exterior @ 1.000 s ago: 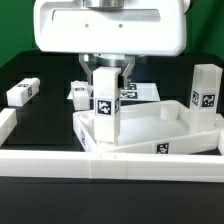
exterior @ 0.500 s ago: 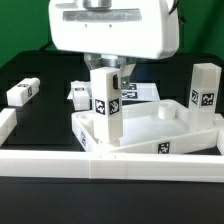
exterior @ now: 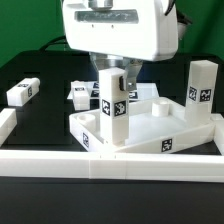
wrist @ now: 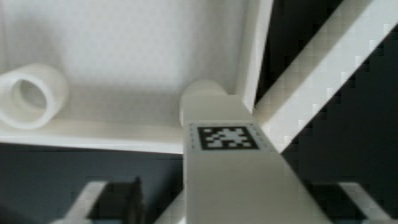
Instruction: Assemble desk
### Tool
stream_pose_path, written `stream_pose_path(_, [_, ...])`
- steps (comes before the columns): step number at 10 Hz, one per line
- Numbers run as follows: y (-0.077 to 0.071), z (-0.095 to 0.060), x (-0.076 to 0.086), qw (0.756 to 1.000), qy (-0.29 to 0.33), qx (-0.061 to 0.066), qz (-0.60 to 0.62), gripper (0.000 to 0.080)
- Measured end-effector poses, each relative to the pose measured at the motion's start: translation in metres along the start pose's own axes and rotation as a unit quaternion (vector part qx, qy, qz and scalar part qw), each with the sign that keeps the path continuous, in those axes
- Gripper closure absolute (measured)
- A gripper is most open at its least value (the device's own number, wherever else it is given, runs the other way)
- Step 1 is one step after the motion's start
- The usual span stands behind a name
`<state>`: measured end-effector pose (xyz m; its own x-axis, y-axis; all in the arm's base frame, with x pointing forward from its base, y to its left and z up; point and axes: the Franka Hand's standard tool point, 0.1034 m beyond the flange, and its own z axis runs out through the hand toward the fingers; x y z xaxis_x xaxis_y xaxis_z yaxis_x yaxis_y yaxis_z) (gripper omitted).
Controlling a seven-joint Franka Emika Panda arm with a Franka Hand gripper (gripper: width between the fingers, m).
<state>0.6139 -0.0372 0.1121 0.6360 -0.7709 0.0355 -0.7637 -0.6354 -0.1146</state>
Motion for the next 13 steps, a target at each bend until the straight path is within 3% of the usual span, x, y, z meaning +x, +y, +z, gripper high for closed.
stream_pose_path(1, [-0.0010, 0.0000, -0.0009, 1.000, 0.000, 0.000, -0.010, 0.0190])
stream_pose_path(6, [-0.0004, 0.0000, -0.0004, 0.981, 0.000, 0.000, -0.196, 0.0151])
stream_pose_path(8, [-0.0032, 0.0005, -0.0030, 0.952, 0.009, -0.022, -0.306, 0.0151])
stream_pose_path(9, [-0.0013, 0.0006, -0.0007, 0.928, 0.007, -0.023, -0.371, 0.0151])
stream_pose_path(13, [-0.0011, 0.0004, 0.0004, 0.875, 0.005, -0.025, -0.484, 0.0151])
